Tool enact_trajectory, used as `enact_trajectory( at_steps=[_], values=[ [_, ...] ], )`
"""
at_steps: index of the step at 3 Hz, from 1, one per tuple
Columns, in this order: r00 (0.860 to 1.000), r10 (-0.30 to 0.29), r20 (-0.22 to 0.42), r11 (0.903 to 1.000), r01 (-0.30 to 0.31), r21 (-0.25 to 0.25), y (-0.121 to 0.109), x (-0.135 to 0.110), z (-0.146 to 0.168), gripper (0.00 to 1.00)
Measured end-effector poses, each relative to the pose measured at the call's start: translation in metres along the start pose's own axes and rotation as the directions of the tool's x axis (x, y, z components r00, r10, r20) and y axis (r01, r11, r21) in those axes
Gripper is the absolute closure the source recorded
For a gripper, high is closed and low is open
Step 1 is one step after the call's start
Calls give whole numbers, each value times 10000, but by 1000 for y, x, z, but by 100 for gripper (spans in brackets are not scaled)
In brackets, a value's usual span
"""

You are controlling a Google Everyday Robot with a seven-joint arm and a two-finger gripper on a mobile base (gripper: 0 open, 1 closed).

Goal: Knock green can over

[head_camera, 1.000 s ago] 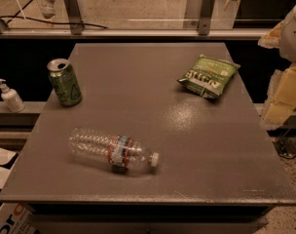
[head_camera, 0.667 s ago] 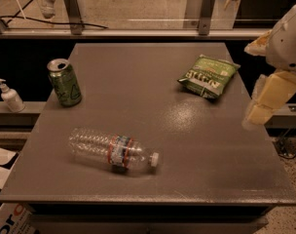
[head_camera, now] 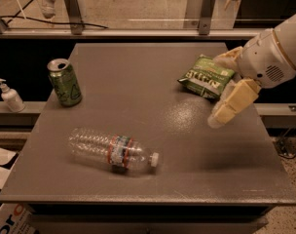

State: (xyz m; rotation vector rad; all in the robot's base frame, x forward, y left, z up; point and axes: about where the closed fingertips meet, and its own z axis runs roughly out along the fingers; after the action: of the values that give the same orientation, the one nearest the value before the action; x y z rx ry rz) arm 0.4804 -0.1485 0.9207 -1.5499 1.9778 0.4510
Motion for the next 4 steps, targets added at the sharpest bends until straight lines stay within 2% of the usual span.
enact_trajectory(
  at_steps=[1,2,3,4],
  values=[
    [9895,6,1448,9990,59,-445,-2,-37,21,0],
    [9520,572,3007,9947,-285,-989,7,-67,41,0],
    [9395,675,3360,9930,-305,-1142,11,-80,40,0],
    [9355,950,3402,9886,-485,-1428,17,-71,46,0]
  ],
)
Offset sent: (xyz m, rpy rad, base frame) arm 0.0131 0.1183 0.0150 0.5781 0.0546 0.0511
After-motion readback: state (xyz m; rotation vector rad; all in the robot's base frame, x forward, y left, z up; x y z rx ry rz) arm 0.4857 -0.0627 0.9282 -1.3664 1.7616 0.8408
